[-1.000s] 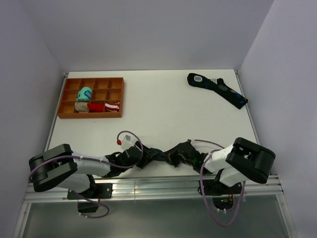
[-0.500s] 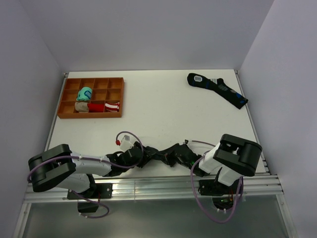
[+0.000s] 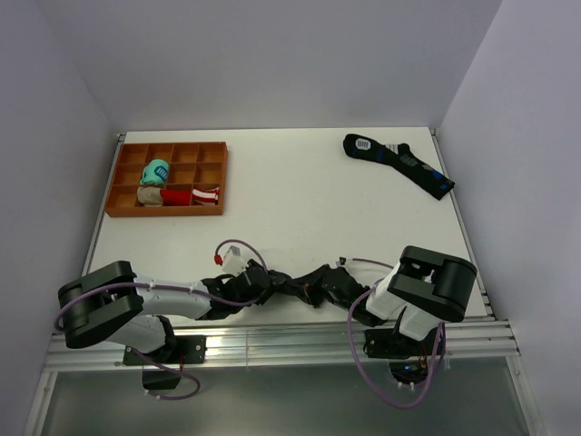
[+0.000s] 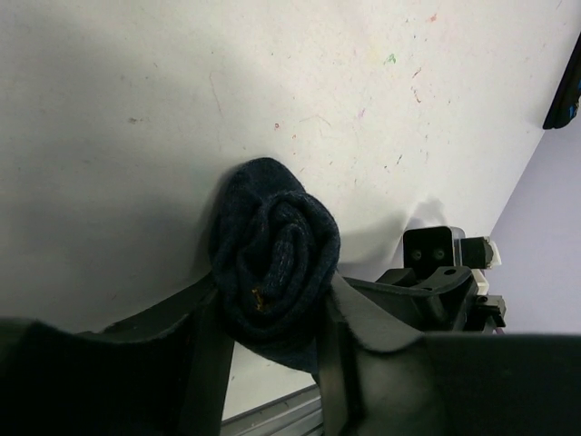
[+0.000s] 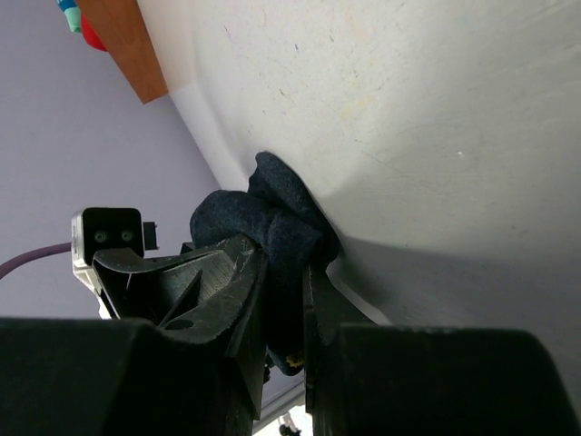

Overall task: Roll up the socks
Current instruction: Pick up the sock at the center of the board.

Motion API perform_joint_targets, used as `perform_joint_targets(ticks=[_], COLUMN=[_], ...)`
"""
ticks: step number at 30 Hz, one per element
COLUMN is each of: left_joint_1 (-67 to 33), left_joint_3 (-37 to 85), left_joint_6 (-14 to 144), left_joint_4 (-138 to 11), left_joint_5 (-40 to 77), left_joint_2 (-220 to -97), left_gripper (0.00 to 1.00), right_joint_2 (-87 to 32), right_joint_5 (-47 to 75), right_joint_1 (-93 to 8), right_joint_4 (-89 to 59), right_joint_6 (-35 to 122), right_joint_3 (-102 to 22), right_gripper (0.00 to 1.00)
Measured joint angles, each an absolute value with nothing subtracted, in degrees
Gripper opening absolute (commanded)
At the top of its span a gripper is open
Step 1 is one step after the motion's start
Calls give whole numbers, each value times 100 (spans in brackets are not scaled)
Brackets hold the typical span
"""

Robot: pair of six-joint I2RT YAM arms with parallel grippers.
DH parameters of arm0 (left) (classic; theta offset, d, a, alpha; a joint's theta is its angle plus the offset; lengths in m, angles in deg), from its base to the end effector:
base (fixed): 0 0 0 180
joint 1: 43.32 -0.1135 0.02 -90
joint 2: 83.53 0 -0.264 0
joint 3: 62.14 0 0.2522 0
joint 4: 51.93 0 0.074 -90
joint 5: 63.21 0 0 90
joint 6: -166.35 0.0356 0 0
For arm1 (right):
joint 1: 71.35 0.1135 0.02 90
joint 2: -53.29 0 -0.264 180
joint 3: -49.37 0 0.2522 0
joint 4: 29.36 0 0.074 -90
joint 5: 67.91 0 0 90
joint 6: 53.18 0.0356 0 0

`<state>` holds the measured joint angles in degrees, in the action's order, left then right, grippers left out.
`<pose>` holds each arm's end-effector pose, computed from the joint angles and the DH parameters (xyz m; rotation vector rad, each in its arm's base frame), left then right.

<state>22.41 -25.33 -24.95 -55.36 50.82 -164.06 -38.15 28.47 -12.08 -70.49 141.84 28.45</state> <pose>0.1083 -0.2049 0.1215 -0.9629 2.3178 -0.9151 0.1087 0.1751 0.0860 1.0569 2.2936 1.4422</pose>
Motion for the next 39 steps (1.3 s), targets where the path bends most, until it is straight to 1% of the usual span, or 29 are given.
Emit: perform_joint_targets(ticks=[2,5,6,8,9,11,12,14,16,18,21,30,34,37,39], left_joint_1=[2246,2252,2254,2261,2265,2270,2272,2281,2289,2281,2217,1723,1094,488,5], left_joint_3=[-2501,-2472,-2463,-2431,-2404,-2348,-2330,-2326,-2337,-2374,-2461,-2579,-2601,-2448,-2133], left_joint_6=[-2508,-2512,-2512,-2508,-2508,-2499,-2486,-2482,-2475,-2466,-2383,-1806,-1290,-818,-431], left_joint_4=[-5538,-5560,-5576,-5635,-5678,-5783,-5818,-5829,-5844,-5888,-6070,-7278,-7855,-8275,-8559], left_joint_5=[5110,5130,5136,5150,5154,5158,5160,5147,5147,5180,5254,5359,5370,5370,5353], left_joint_2=[-16454,-16478,-16478,-16478,-16480,-16487,-16489,-16482,-16439,-16364,-16144,-15169,-14480,-14074,-13965], left_gripper=[36,27,15,4,0,0,0,0,0,0,0,0,0,0,0], right_joint_2=[-3815,-3819,-3826,-3865,-3874,-3874,-3852,-3730,-3465,-3035,-2292,-235,362,480,486], right_joint_5=[2851,2855,2855,2857,2857,2853,2847,2805,2713,2508,2359,2626,2696,2597,2560], right_joint_1=[-1208,-1208,-1208,-1206,-1206,-1206,-1206,-1208,-1208,-1189,-1129,-1239,-1573,-2002,-2312], right_joint_4=[-7042,-7053,-7071,-7156,-7187,-7193,-7161,-6986,-6645,-6103,-5298,-3034,-2335,-1987,-1663], right_joint_6=[14170,14162,14159,14133,14122,14109,14098,14103,14157,14175,14017,13117,12538,12007,11576], right_joint_3=[2845,2851,2854,2871,2882,2889,2889,2886,2884,2873,2777,2401,2198,2043,1857], right_gripper=[0,0,0,2,9,19,29,38,53,62,66,67,67,67,67])
